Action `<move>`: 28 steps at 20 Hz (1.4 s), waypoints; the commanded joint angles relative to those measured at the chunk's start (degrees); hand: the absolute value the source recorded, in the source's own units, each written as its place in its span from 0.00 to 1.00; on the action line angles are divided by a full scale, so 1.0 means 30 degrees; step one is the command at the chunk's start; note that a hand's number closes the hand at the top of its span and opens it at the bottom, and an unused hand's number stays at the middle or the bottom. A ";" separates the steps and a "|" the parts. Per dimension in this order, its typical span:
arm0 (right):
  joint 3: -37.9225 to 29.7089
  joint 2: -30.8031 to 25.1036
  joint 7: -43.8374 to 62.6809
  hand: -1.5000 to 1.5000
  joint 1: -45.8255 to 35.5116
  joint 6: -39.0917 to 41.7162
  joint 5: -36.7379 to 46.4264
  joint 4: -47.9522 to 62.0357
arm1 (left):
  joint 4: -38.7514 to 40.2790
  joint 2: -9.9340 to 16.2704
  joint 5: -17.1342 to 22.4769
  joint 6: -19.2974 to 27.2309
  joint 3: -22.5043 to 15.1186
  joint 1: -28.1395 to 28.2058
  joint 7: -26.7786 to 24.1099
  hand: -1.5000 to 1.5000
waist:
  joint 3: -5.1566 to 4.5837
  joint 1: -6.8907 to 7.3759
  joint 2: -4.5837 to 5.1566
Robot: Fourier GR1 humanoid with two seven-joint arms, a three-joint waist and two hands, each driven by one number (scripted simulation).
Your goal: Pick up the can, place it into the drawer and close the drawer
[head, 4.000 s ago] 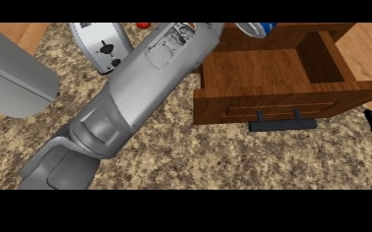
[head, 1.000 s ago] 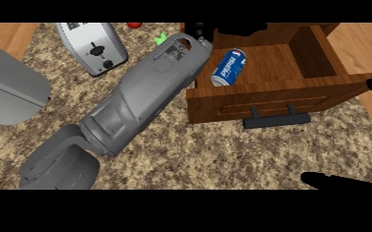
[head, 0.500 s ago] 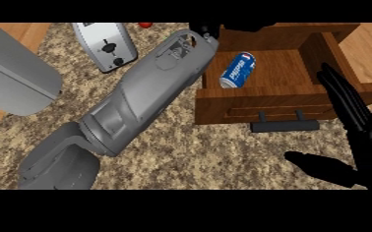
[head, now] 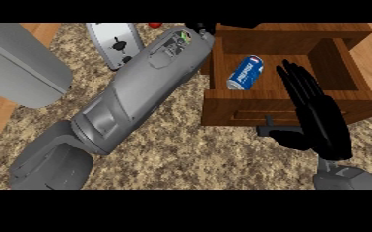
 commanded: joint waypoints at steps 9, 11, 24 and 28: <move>-0.0942 0.2070 -0.0606 0.00 -0.3083 -0.5330 0.2265 0.8410 | -0.5952 0.4329 -0.1268 -0.0763 -0.0744 0.2783 0.3449 0.00 | -0.0008 0.0765 -0.0158; -0.1325 0.1704 -0.1248 0.00 -0.4033 -0.5597 0.2271 1.0004 | -0.5906 0.4936 -0.1274 -0.1048 -0.0290 0.2442 0.3844 0.00 | 0.0003 0.0603 -0.0048; -0.4149 0.1109 -0.1639 0.00 -1.0095 -0.9677 0.3323 1.7986 | -1.0317 0.7526 -0.1827 -0.1343 -0.0552 0.5405 0.5553 0.00 | 0.0026 0.1300 0.0191; -0.4559 0.1166 -0.2338 0.00 -1.1395 -1.1168 0.3412 2.0297 | -1.1886 0.8055 -0.2507 -0.0741 -0.0969 0.6641 0.6051 0.00 | 0.0025 0.1064 0.0130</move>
